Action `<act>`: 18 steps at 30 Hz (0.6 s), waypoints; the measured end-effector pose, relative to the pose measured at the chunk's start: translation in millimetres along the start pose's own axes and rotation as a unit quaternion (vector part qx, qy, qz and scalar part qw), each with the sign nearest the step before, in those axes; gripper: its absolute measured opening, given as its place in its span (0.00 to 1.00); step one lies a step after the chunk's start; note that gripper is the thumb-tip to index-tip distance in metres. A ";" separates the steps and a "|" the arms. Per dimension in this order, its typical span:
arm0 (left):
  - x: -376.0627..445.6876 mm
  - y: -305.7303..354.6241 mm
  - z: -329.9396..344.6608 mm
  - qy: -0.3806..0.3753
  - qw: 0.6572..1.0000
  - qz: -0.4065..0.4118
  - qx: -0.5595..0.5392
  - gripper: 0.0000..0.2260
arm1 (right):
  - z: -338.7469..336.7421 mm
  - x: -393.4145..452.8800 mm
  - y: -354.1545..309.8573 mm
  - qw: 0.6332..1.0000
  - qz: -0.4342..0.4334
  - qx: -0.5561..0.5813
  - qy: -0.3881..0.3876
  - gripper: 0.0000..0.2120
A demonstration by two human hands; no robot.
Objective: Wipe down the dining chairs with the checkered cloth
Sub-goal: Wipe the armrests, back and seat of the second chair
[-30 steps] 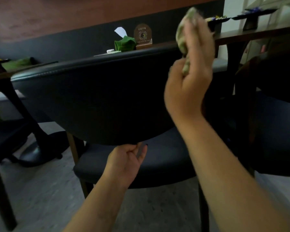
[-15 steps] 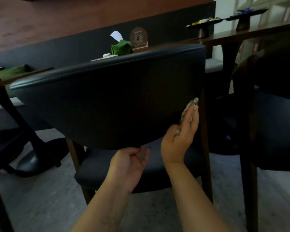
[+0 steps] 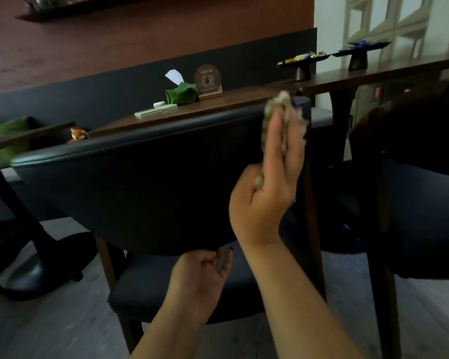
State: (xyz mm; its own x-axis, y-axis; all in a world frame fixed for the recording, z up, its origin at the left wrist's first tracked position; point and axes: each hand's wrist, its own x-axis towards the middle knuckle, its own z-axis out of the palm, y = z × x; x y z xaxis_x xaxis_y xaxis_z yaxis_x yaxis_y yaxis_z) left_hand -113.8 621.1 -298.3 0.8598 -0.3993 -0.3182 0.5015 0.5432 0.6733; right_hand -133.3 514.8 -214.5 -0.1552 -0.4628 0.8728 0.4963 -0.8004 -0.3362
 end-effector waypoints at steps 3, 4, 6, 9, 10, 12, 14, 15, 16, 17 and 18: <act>-2.8 0.7 0.0 -0.024 1.000 0.002 -0.003 0.23 | -10.3 -45.7 9.6 0.995 0.089 -0.039 0.002 0.25; -3.0 1.2 0.2 -0.028 1.000 -0.001 -0.001 0.23 | -12.2 -58.7 11.6 0.992 0.114 -0.052 -0.002 0.25; -2.1 1.2 2.1 -0.028 1.000 -0.008 -0.007 0.25 | -17.8 -73.1 14.9 0.988 0.131 -0.078 -0.020 0.26; 1.0 0.7 2.2 -0.020 0.998 -0.010 -0.051 0.26 | -35.8 -68.6 18.1 0.988 0.128 -0.057 -0.067 0.29; 2.2 0.7 0.0 -0.021 0.998 -0.009 -0.056 0.27 | -44.2 -60.6 19.2 0.988 0.120 -0.040 -0.086 0.29; 2.4 1.4 -3.0 -0.028 0.998 -0.006 -0.051 0.28 | -59.7 -32.1 20.8 0.991 0.047 -0.024 -0.119 0.26; 2.2 1.5 -3.0 -0.030 0.999 -0.005 -0.042 0.30 | -63.9 5.8 23.5 0.986 -0.071 -0.011 -0.152 0.22; 1.8 1.6 -2.0 -0.028 0.999 -0.006 -0.038 0.29 | -59.8 23.9 23.8 0.979 -0.117 0.001 -0.167 0.21; 0.9 1.7 -0.7 -0.025 0.999 -0.007 -0.036 0.26 | -53.2 37.8 23.1 0.973 -0.143 0.015 -0.178 0.21; -0.3 1.7 0.2 -0.023 0.999 -0.007 -0.036 0.24 | -45.4 45.6 21.6 0.971 -0.153 0.028 -0.181 0.21; -1.2 1.6 0.8 -0.022 0.999 -0.007 -0.037 0.22 | -38.1 47.5 19.8 0.972 -0.151 0.033 -0.179 0.22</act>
State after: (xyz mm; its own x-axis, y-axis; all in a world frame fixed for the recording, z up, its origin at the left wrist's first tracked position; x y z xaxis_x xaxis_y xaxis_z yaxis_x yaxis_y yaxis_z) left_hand -114.1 621.8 -296.3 0.8487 -0.4384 -0.2959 0.5200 0.5899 0.6178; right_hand -163.4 462.5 -193.2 -0.0010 -0.0398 0.9992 0.5296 -0.8476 -0.0332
